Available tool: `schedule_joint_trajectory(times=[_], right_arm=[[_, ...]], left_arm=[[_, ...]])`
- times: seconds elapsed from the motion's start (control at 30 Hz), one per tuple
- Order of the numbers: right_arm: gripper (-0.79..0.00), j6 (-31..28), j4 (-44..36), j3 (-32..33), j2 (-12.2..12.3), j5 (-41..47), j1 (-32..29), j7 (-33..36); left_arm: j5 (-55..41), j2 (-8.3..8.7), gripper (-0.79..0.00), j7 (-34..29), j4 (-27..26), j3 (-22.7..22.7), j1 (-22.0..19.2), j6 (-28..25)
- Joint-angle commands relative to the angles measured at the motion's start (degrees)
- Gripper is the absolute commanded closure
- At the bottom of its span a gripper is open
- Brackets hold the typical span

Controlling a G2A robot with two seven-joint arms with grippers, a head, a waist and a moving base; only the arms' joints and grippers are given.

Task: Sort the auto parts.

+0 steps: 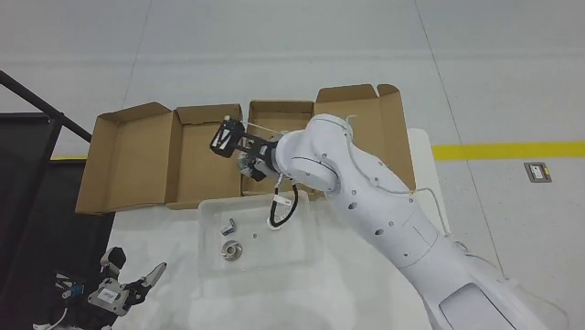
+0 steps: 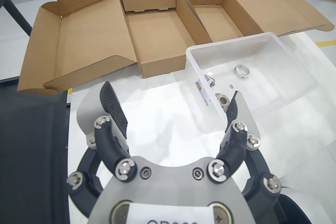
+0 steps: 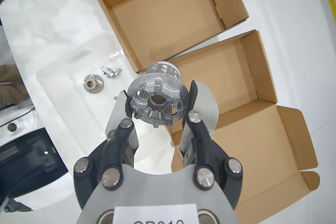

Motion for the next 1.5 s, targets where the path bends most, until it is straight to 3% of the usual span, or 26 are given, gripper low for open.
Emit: schedule_joint_trajectory(times=[0.0, 0.07, 0.27, 1.13, 1.17, 1.2, 1.23, 1.47], right_arm=[[0.000, 5.45, 10.59, -1.39, -2.16, 2.83, 5.65, -1.53], [0.000, 6.88, 18.08, -2.30, -3.81, 4.95, 9.02, -2.51], [0.000, 3.17, 37.55, -4.86, -9.48, 12.45, 14.89, -5.21], [0.000, 2.88, 38.22, -4.98, -9.76, 12.74, 14.91, -5.25], [-0.302, 2.88, 38.22, -4.98, -9.76, 12.74, 14.91, -5.25], [-0.671, 2.88, 38.22, -4.98, -9.76, 12.74, 14.91, -5.25], [0.000, 2.88, 38.22, -4.98, -9.76, 12.74, 14.91, -5.25], [0.000, 7.22, 40.79, -3.46, -9.66, 15.17, 13.53, -2.61]], left_arm=[[0.00, 0.00, -0.785, 0.00, 0.00, 0.00, 0.00, 0.00], [0.00, 0.00, -0.785, 0.00, 0.00, 0.00, 0.00, 0.00], [0.00, 0.00, -0.785, 0.00, 0.00, 0.00, 0.00, 0.00], [0.00, 0.00, -0.785, 0.00, 0.00, 0.00, 0.00, 0.00], [0.00, 0.00, -0.785, 0.00, 0.00, 0.00, 0.00, 0.00], [0.00, 0.00, -0.785, 0.00, 0.00, 0.00, 0.00, 0.00], [0.00, 0.00, -0.785, 0.00, 0.00, 0.00, 0.00, 0.00], [0.00, 0.00, -0.785, 0.00, 0.00, 0.00, 0.00, 0.00]])
